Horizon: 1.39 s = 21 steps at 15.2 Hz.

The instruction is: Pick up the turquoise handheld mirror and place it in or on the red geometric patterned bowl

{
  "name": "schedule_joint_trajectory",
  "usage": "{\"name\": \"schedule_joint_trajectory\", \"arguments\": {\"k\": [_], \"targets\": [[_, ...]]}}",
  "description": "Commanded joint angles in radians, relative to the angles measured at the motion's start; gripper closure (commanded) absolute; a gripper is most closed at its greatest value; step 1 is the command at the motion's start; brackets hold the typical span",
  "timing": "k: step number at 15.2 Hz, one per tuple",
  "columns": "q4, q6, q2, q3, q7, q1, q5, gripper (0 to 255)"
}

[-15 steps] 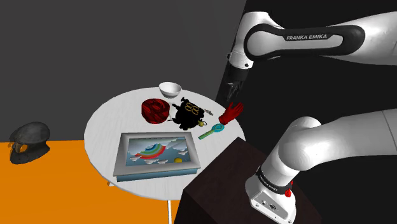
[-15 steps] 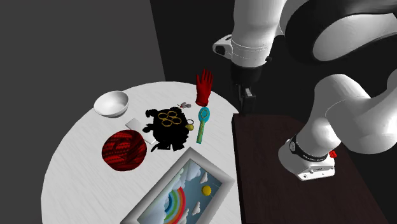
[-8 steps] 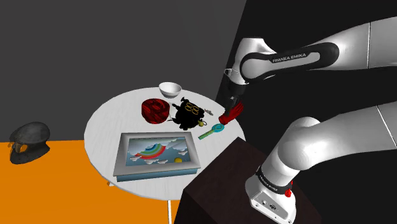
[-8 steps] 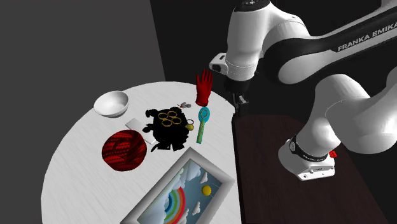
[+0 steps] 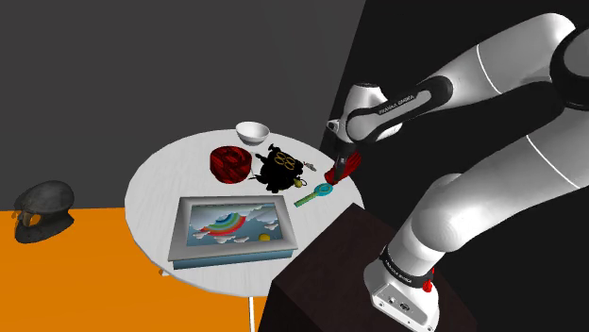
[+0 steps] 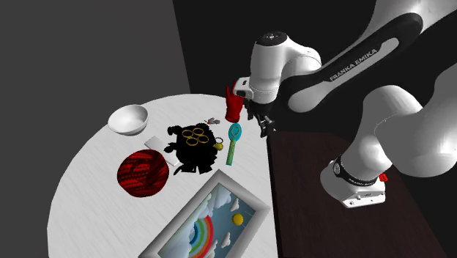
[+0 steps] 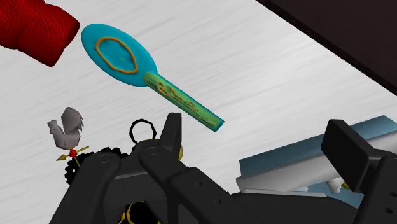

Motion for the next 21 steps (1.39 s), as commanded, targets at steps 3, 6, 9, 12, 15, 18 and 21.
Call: {"name": "schedule_joint_trajectory", "arguments": {"k": [3,6,9,12,15,18,21], "targets": [[0.035,0.184,0.193,-0.087,-0.175,0.03,0.016,0],[0.08,0.311,0.355,-0.14,-0.359,0.071,0.123,0],[0.144,0.411,0.522,-0.116,-0.618,0.067,0.343,0],[0.229,0.478,0.669,0.014,-0.846,-0.048,0.519,0],[0.325,0.529,0.798,0.133,-0.995,-0.171,0.589,0],[0.361,0.56,0.859,0.182,-1.027,-0.221,0.601,0],[0.382,0.59,0.907,0.213,-1.041,-0.25,0.615,0]]}}
